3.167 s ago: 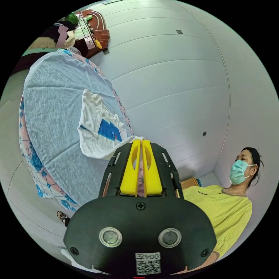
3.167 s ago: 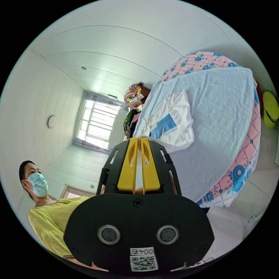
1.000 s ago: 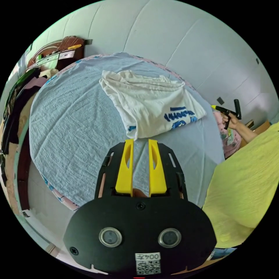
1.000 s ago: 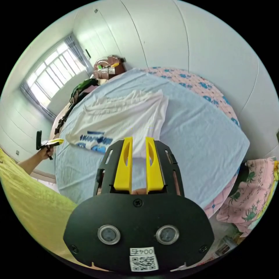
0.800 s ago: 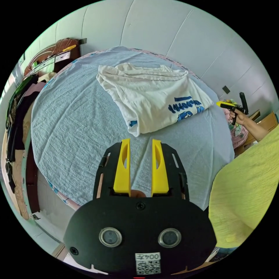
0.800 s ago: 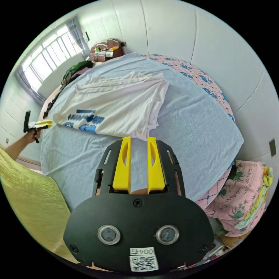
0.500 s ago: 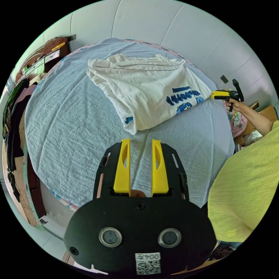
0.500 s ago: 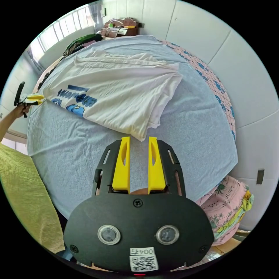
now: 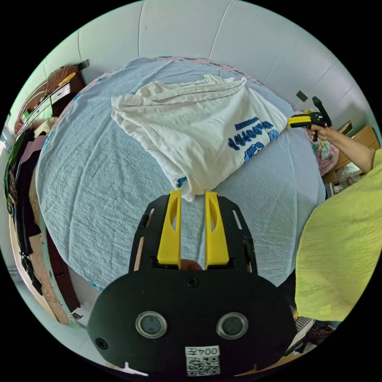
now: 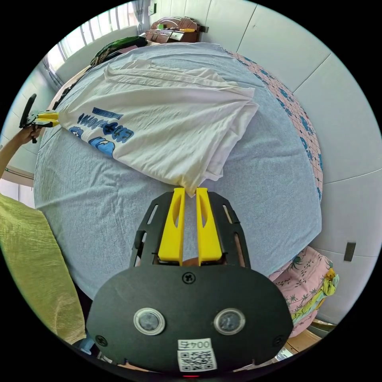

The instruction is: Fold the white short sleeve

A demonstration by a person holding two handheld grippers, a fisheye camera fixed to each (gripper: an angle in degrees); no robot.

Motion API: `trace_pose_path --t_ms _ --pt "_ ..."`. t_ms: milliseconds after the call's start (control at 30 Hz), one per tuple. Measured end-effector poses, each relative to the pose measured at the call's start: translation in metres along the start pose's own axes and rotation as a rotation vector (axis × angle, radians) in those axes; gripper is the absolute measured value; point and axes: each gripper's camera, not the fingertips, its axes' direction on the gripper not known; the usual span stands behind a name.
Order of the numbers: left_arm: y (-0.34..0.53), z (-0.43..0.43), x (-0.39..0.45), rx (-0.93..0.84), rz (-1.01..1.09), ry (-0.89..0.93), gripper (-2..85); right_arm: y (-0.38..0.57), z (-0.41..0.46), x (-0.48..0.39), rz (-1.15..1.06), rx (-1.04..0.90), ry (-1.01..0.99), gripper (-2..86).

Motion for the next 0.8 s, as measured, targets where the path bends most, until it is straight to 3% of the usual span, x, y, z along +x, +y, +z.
trace_pose_path --t_ms 300,633,700,800 --pt "-0.026 -0.011 0.012 -0.055 0.138 0.009 1.8 -0.004 -0.005 0.001 -0.018 -0.018 0.032 3.1" --pt "-0.024 0.001 0.0 -0.097 -0.025 0.041 1.4 0.012 0.008 0.031 0.167 -0.037 -0.055 4.5" --pt "-0.021 -0.008 0.0 -0.112 -0.027 -0.005 1.5 0.018 0.004 0.038 0.2 -0.094 -0.007 4.6" --pt "-0.015 -0.035 -0.003 -0.024 -0.088 -0.018 1.3 0.03 -0.026 0.045 0.243 -0.014 0.049 4.8"
